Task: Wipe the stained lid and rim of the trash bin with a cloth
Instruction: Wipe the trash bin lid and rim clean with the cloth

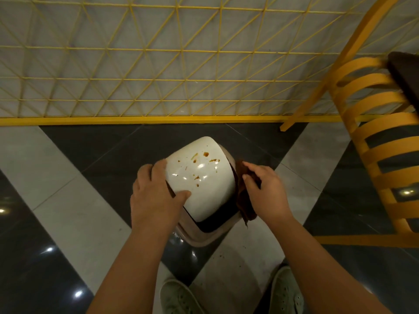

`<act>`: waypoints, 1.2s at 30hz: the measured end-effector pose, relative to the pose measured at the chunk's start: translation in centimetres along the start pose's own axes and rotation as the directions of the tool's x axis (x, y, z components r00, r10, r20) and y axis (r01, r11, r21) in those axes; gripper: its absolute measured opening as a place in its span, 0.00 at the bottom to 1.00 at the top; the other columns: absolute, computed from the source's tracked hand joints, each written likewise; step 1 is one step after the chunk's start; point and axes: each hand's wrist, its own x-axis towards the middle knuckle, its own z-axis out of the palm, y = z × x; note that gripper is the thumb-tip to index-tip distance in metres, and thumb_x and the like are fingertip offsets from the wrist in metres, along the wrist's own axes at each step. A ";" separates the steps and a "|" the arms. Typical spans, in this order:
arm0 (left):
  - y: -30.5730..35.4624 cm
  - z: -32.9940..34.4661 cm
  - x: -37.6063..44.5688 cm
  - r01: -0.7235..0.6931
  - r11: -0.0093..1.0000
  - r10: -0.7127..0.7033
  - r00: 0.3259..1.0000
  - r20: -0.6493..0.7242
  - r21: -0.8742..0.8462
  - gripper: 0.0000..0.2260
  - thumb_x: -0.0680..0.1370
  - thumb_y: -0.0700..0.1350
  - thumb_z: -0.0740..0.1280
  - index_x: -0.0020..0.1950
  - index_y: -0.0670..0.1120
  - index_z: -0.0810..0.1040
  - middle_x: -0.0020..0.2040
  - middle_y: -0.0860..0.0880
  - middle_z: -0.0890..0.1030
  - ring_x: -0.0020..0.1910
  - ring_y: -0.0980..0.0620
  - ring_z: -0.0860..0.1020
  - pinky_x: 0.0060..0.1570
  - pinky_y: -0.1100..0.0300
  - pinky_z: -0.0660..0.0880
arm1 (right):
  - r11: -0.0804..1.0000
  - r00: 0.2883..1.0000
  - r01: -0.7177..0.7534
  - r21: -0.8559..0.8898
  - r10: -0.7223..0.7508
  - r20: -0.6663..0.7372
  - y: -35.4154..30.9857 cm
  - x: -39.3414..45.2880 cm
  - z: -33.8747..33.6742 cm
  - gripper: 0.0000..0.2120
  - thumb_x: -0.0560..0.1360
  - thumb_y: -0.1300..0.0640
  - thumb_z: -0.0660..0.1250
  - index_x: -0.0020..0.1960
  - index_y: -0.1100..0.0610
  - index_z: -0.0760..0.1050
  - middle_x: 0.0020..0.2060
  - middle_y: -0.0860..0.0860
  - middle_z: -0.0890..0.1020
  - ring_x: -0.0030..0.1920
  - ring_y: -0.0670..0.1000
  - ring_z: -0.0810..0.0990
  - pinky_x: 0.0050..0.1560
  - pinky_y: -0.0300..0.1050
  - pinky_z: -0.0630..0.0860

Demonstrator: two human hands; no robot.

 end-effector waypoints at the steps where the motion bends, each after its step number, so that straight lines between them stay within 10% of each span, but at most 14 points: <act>1: 0.1 0.0 -0.1 -0.019 1.000 0.020 1.000 0.024 -0.023 0.38 0.70 0.52 0.74 0.74 0.55 0.57 0.71 0.50 0.59 0.69 0.46 0.62 0.64 0.47 0.66 | 1.000 1.000 -0.014 0.009 0.014 -0.012 0.1 -0.2 0.1 0.18 0.79 0.53 0.62 0.68 0.46 0.70 0.63 0.47 0.75 0.62 0.50 0.72 0.65 0.51 0.71; 8: -0.1 0.3 0.4 -0.100 0.992 0.080 0.972 0.220 0.078 0.43 0.64 0.59 0.75 0.74 0.56 0.56 0.72 0.53 0.62 0.70 0.49 0.63 0.70 0.41 0.60 | 0.997 0.997 -0.075 0.010 0.075 -0.010 0.6 -2.5 0.5 0.18 0.78 0.54 0.64 0.67 0.47 0.71 0.61 0.47 0.75 0.61 0.49 0.73 0.65 0.48 0.72; 14: -0.5 0.0 0.6 -0.115 0.984 0.075 0.961 0.268 0.135 0.43 0.70 0.52 0.74 0.76 0.58 0.50 0.76 0.55 0.55 0.75 0.52 0.55 0.73 0.41 0.45 | 0.968 0.974 0.219 -0.119 -0.211 0.078 1.2 -5.8 0.5 0.16 0.78 0.54 0.63 0.65 0.44 0.73 0.62 0.44 0.75 0.61 0.42 0.68 0.58 0.28 0.60; 20: -0.6 0.0 0.5 -0.125 0.985 0.081 0.943 0.321 0.120 0.42 0.72 0.50 0.72 0.77 0.57 0.47 0.78 0.55 0.50 0.77 0.51 0.49 0.73 0.42 0.44 | 0.996 0.971 0.085 -0.035 -0.091 -0.222 -0.9 -2.7 0.9 0.17 0.76 0.55 0.64 0.65 0.48 0.73 0.61 0.48 0.76 0.62 0.48 0.71 0.63 0.42 0.65; 27: -0.8 0.2 0.6 -0.102 0.995 0.094 0.939 0.331 0.008 0.43 0.71 0.48 0.73 0.77 0.57 0.48 0.78 0.54 0.49 0.77 0.51 0.46 0.74 0.45 0.53 | 0.766 0.800 0.596 -0.241 -0.593 0.097 -3.4 -4.9 3.6 0.24 0.63 0.58 0.78 0.58 0.52 0.79 0.53 0.52 0.82 0.52 0.55 0.81 0.52 0.51 0.79; 32: -0.7 0.1 0.5 -0.088 0.995 0.065 0.928 0.367 0.045 0.45 0.71 0.46 0.73 0.77 0.58 0.46 0.78 0.56 0.46 0.77 0.50 0.44 0.73 0.43 0.56 | 0.960 0.955 0.229 -0.164 -0.254 -0.152 -2.1 -1.4 1.5 0.16 0.76 0.54 0.65 0.64 0.48 0.75 0.59 0.50 0.76 0.59 0.49 0.71 0.60 0.40 0.68; 36: -0.6 0.2 0.6 -0.068 0.998 0.063 0.933 0.353 0.000 0.40 0.74 0.46 0.70 0.77 0.57 0.46 0.78 0.55 0.46 0.77 0.52 0.42 0.74 0.46 0.55 | 0.777 0.804 0.594 -0.211 -0.586 0.105 -4.7 -5.3 4.5 0.20 0.65 0.55 0.75 0.57 0.53 0.79 0.52 0.52 0.82 0.51 0.54 0.81 0.53 0.51 0.80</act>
